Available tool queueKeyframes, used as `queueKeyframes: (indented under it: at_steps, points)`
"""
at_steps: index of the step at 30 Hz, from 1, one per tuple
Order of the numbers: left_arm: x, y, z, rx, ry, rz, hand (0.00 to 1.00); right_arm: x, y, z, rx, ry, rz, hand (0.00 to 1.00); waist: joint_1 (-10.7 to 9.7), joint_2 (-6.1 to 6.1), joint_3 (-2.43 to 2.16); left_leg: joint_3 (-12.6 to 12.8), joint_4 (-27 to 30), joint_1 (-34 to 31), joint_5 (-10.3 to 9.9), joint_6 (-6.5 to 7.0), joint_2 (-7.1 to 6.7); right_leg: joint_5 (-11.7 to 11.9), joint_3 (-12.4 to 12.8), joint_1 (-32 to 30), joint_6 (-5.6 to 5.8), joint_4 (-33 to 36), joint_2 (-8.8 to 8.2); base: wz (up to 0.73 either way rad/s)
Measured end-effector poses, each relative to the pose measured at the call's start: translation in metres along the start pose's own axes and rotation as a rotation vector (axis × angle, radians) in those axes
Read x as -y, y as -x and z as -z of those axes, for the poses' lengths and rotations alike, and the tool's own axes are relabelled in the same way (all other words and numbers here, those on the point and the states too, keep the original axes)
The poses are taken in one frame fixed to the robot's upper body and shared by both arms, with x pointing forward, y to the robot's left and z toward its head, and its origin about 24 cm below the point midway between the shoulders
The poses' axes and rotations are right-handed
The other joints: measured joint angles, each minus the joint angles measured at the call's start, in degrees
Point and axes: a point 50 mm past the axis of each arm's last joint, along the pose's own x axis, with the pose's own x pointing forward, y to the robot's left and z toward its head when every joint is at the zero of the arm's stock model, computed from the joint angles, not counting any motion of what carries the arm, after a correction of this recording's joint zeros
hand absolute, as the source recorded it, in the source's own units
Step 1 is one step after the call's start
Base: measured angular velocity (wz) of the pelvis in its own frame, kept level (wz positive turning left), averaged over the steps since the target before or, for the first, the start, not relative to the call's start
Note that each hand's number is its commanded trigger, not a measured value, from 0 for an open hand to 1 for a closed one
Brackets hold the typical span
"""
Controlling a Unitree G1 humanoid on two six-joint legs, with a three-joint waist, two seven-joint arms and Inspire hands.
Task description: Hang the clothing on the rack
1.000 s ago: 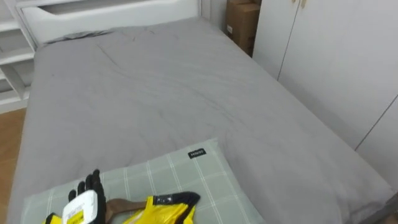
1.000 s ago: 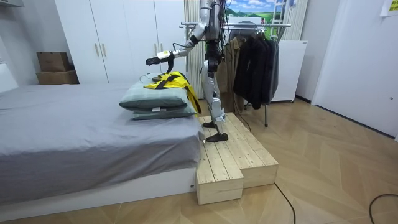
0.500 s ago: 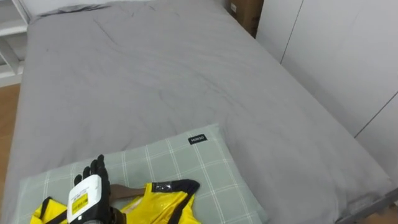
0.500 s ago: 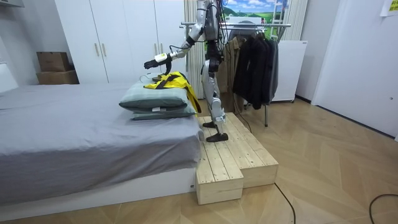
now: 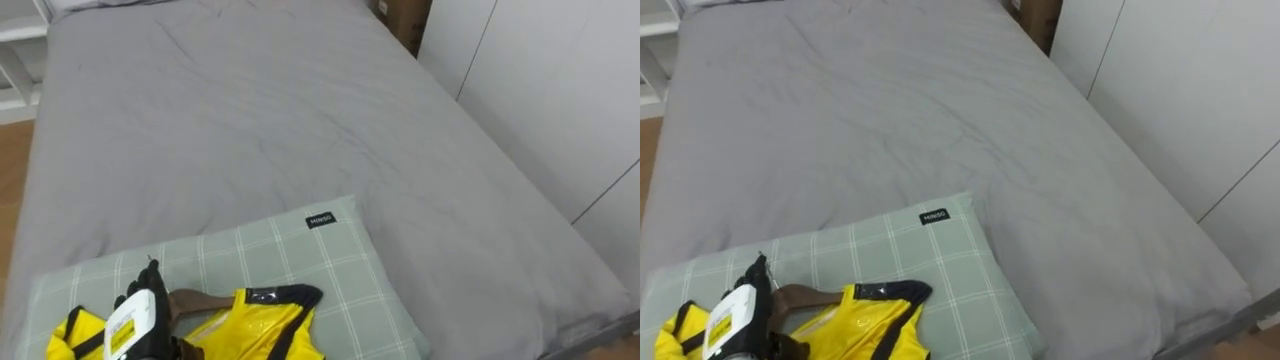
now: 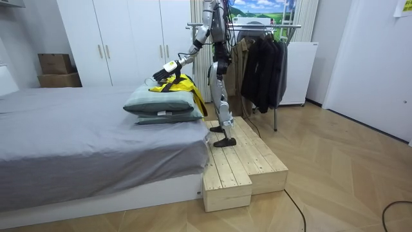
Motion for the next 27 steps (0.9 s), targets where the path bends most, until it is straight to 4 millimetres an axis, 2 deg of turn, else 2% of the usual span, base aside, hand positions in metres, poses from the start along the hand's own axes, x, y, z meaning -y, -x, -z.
queueKeyframes:
  at_steps: [3,9,27]
  points:
    - [0.002,0.001,0.005,-0.036,0.012,0.010,0.00,-0.003,-0.001,0.001,-0.010,0.006,-0.008,0.00,0.2,-0.61,0.15,-0.2,0.2,0.0,0.0,0.00,0.00,0.0,-0.3,0.0,-0.02,0.0,-0.04,0.03]
    - [0.002,0.001,0.005,-0.040,0.019,0.011,0.00,-0.007,-0.001,0.003,-0.027,0.023,-0.020,0.00,1.1,-1.40,0.10,-0.2,0.2,0.0,0.1,0.09,-0.12,0.0,-0.4,0.0,-0.06,0.0,-0.18,0.00]
    - [-0.002,-0.002,0.005,-0.052,0.052,0.000,0.00,-0.012,-0.003,-0.001,-0.029,0.023,-0.029,0.00,1.3,-1.49,0.06,-0.4,0.7,-1.5,0.1,0.16,-0.16,0.0,-0.5,-0.9,-0.06,0.0,-0.25,0.00]
